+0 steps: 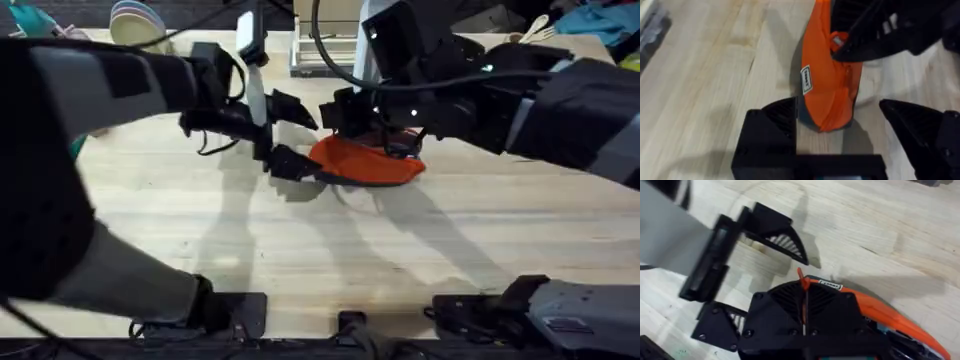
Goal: Unzip the bag, pick up the pens from the table one at a time and place them inside, then zip the bag closed.
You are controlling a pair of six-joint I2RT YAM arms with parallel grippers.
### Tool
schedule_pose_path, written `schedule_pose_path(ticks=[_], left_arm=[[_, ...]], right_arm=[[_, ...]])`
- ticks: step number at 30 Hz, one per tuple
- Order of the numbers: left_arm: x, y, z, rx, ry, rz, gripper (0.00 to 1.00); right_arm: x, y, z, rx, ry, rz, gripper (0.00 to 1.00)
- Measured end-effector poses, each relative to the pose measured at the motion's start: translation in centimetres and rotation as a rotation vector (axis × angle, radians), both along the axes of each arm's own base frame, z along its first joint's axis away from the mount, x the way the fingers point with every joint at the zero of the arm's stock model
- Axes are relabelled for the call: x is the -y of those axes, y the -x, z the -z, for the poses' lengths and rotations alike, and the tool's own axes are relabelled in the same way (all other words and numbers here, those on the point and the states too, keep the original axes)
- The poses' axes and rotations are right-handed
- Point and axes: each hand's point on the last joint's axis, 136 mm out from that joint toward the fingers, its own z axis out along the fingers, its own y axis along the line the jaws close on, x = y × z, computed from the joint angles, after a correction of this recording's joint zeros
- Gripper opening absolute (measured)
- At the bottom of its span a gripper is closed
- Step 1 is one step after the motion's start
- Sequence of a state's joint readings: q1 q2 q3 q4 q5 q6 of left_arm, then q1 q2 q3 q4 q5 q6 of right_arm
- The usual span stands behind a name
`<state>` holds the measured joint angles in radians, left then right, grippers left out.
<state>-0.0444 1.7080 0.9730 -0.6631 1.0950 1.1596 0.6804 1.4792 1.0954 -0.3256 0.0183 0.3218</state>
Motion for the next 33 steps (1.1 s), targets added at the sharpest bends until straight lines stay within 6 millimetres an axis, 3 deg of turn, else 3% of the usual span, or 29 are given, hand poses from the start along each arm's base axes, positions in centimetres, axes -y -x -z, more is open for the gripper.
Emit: schedule_pose_path(ticks=[8,10,11,16,22,33], left_arm=[[1.7,0.4,0.8,-0.049,0.090,0.048,0.994],[1.8,0.5,0.7,-0.053,0.100,0.051,0.925],[1.8,0.5,0.6,-0.050,0.105,0.052,0.809],[1.9,0.4,0.5,-0.037,0.110,0.055,0.047],[1.9,0.4,0.5,-0.038,0.110,0.055,0.045],[1.9,0.4,0.5,-0.036,0.110,0.055,0.045]], right_arm=[[0.0,0.0,0.0,0.000,0.000,0.000,0.031],[0.0,0.0,0.0,0.000,0.000,0.000,0.031],[0.0,0.0,0.0,0.000,0.000,0.000,0.030],[0.1,0.1,0.1,-0.006,0.005,-0.001,0.031],[0.9,-0.1,0.5,-0.026,0.013,0.017,0.030],[5.6,-0.9,2.0,-0.109,0.074,0.089,0.030]])
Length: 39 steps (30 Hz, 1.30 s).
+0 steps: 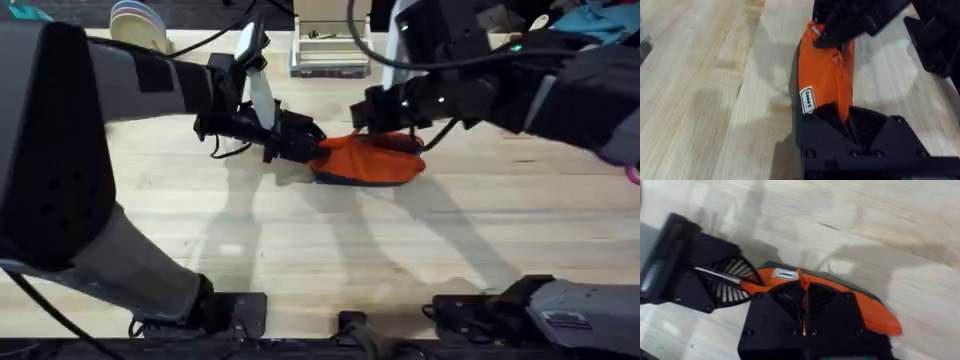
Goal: Unzip the bag, pick up the pens from the table one at a time and place them inside, then zip the bag closed.
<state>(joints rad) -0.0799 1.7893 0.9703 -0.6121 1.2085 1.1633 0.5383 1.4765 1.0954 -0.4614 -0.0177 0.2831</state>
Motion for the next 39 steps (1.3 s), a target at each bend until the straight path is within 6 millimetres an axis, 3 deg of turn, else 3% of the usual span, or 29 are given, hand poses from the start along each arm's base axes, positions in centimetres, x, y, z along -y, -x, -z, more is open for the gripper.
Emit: schedule_pose_path(ticks=[7,14,19,29,39], left_arm=[[0.0,0.0,0.0,0.002,0.002,0.001,0.044],[0.1,0.1,0.0,-0.005,0.000,0.002,0.044],[0.1,0.1,0.0,-0.005,0.000,0.002,0.044],[0.7,0.5,-0.1,-0.002,0.004,0.022,0.043],[0.7,0.5,-0.1,-0.004,0.006,0.023,0.043]], right_arm=[[4.5,-0.5,-0.3,-0.042,0.009,0.088,0.030],[10.7,-0.3,1.1,-0.138,0.070,0.218,0.032],[13.7,0.2,1.7,-0.182,0.097,0.268,0.033],[16.6,0.4,2.1,-0.228,0.059,0.334,0.033],[18.0,2.9,6.2,-0.342,0.075,0.369,0.033]])
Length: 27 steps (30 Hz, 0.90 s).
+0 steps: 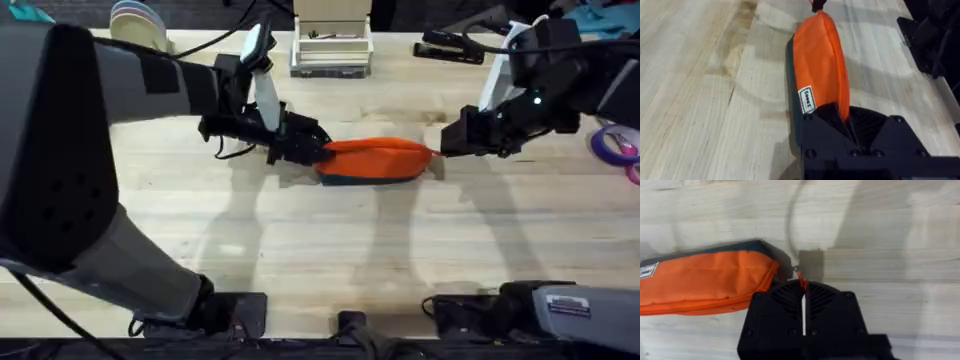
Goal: Unzip the bag, pick up the pens from the table one at a time and place them inside, then zip the bag closed.
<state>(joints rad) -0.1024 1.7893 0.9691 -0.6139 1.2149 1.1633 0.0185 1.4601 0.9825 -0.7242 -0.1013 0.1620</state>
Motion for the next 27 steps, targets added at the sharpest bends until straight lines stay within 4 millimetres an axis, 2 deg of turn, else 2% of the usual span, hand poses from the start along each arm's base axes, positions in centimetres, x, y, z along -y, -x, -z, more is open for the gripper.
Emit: schedule_pose_path(ticks=[6,10,11,16,17,19,25,26,27], left_arm=[[0.0,0.0,0.0,0.000,0.000,0.000,0.043],[0.0,0.0,0.1,-0.002,-0.003,-0.001,0.043],[-0.1,0.0,0.1,-0.002,-0.004,-0.002,0.043],[-0.3,-0.2,0.1,-0.002,-0.006,-0.010,0.043],[-0.3,-0.2,0.1,-0.002,-0.006,-0.010,0.043],[-0.3,-0.2,0.1,-0.002,-0.006,-0.010,0.043],[-0.3,-0.2,0.1,-0.002,-0.006,-0.010,0.043],[-0.3,-0.2,0.1,0.000,-0.006,-0.010,0.095],[-0.3,-0.2,0.1,0.000,-0.003,-0.009,0.228]], right_arm=[[0.0,-0.1,-0.3,0.007,-0.001,-0.001,0.031],[-0.3,-0.6,-2.3,0.064,-0.026,-0.006,0.052],[-0.4,-0.8,-3.0,0.088,-0.034,-0.009,0.169],[-0.6,-1.8,-8.1,0.250,-0.066,-0.029,0.885],[-0.8,-1.8,-8.9,0.277,-0.068,-0.045,0.966],[-1.0,-1.5,-10.3,0.322,-0.076,-0.061,0.996],[-1.3,-0.6,-12.9,0.409,-0.077,-0.092,0.996],[-1.4,0.4,-13.7,0.431,-0.064,-0.127,0.997],[-1.4,0.9,-13.9,0.436,-0.058,-0.141,0.997]])
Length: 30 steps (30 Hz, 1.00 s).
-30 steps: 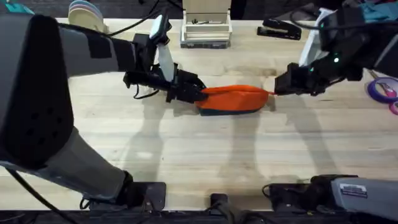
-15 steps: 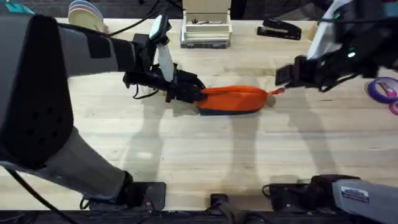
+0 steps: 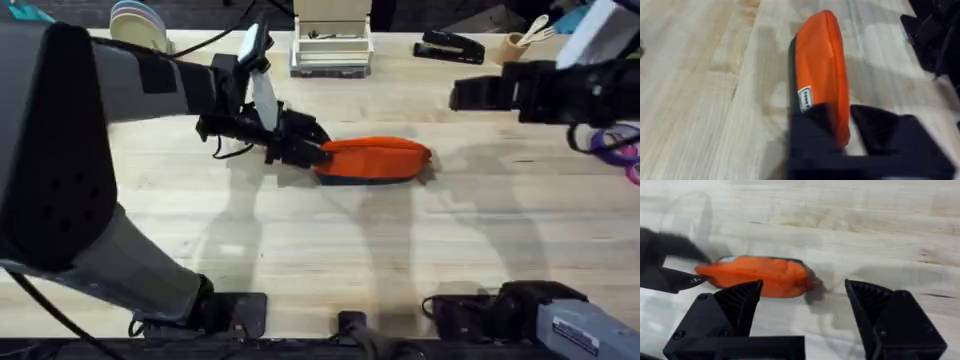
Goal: Unzip the bag, pick up the pens from the table one at a time and place them inside, then zip the bag closed.
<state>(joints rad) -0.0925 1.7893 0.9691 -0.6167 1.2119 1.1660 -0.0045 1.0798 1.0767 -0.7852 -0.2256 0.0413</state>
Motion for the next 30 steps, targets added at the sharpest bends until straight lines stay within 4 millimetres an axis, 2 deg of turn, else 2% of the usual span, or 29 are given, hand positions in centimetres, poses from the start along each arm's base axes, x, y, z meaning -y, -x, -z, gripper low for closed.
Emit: schedule_pose_path(ticks=[4,5,7,11,18,23,26,30], left_arm=[[-0.1,-0.1,-0.1,0.000,0.007,-0.004,0.859],[-0.1,-0.1,-0.1,-0.005,0.008,-0.006,0.958],[-0.2,-0.1,-0.1,-0.006,0.008,-0.007,0.990],[-0.2,-0.1,-0.1,-0.006,0.008,-0.007,0.992],[-0.2,-0.2,0.0,0.006,0.002,-0.008,0.995],[-0.5,-0.3,0.0,0.026,-0.046,-0.016,0.995],[-1.0,-0.6,-1.5,0.094,-0.100,-0.039,0.995],[-1.7,-0.8,-5.1,0.200,-0.169,-0.096,0.995]], right_arm=[[-0.1,1.8,-0.7,0.012,0.032,-0.043,0.997],[-0.2,2.3,-0.8,0.013,0.040,-0.057,0.997],[-0.4,3.4,-1.0,0.015,0.059,-0.085,0.997],[-0.7,5.1,-1.5,0.033,0.087,-0.132,0.997],[-0.7,6.5,-2.7,0.092,0.112,-0.157,0.998],[-0.5,7.5,-2.2,0.061,0.134,-0.175,0.998],[-0.2,8.1,-1.6,0.026,0.152,-0.172,0.998],[0.1,8.4,-1.3,0.013,0.170,-0.168,0.998]])
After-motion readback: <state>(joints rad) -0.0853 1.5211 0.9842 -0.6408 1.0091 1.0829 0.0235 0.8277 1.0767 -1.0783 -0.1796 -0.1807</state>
